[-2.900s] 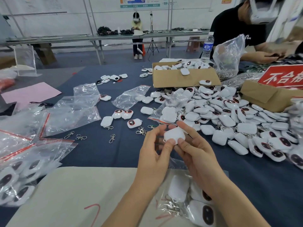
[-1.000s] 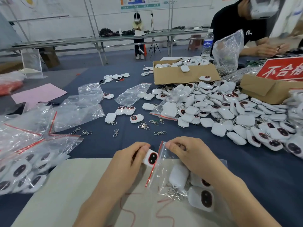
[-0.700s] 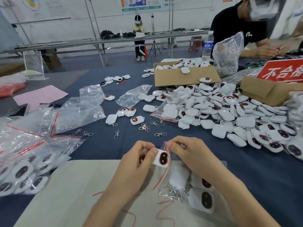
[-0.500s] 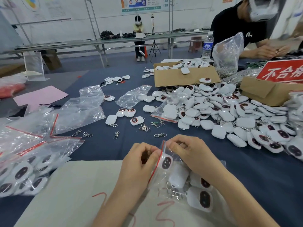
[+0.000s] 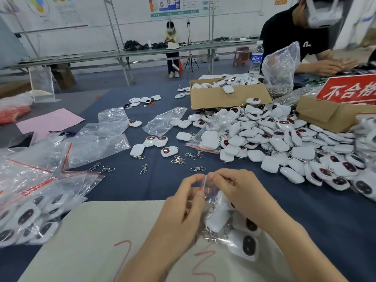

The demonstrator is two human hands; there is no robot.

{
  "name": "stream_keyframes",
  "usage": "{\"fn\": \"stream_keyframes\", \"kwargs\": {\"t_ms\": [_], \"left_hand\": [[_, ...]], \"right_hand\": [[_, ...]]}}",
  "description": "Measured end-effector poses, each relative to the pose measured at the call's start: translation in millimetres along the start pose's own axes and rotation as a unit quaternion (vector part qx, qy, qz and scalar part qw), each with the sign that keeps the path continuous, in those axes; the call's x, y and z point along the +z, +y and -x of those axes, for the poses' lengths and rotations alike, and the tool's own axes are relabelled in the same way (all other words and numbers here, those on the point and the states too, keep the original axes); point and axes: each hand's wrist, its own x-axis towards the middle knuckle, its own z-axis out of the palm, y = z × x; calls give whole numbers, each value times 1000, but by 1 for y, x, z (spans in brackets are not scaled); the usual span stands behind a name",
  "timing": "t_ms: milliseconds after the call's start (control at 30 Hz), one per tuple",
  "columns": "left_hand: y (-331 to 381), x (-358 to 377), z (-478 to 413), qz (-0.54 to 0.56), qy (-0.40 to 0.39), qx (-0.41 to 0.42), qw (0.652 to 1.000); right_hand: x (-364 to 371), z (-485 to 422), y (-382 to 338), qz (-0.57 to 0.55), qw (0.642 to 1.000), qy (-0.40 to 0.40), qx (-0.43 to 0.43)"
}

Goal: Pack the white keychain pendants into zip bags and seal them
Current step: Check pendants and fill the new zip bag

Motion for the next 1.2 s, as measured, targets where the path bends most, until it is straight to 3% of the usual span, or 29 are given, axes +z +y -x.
{"fn": "stream_keyframes", "kwargs": {"t_ms": [100,167,233,300,367,500,800,900,1033,1200], "left_hand": [[-9,-5,-7,-70,110,50,990],[-17,-10,-13,-63,149,29,986],[-22,-13,-19,-54,179,2,982],[-24,-14,-24,-34,204,-18,978],[-26,-15,-28,-9,223,-35,974],[-28,-18,-37,26,247,-72,966],[-32,-10,-75,-75,223,-54,970],[-33,-8,-79,-74,224,-39,971],[-26,-6,-65,-76,225,75,968],[-2,10,-56,-35,166,168,971]], "right_hand": [[-13,2,3,91,993,78,-5],[-27,2,10,135,974,181,-18],[-40,3,22,235,940,244,37],[-48,4,33,298,920,200,155],[-47,5,43,329,909,141,215],[-45,4,47,373,902,123,178],[-41,3,33,319,927,140,141],[-43,2,31,281,932,155,168],[-48,-1,28,131,968,208,53],[-35,3,2,-26,976,211,-51]]}}
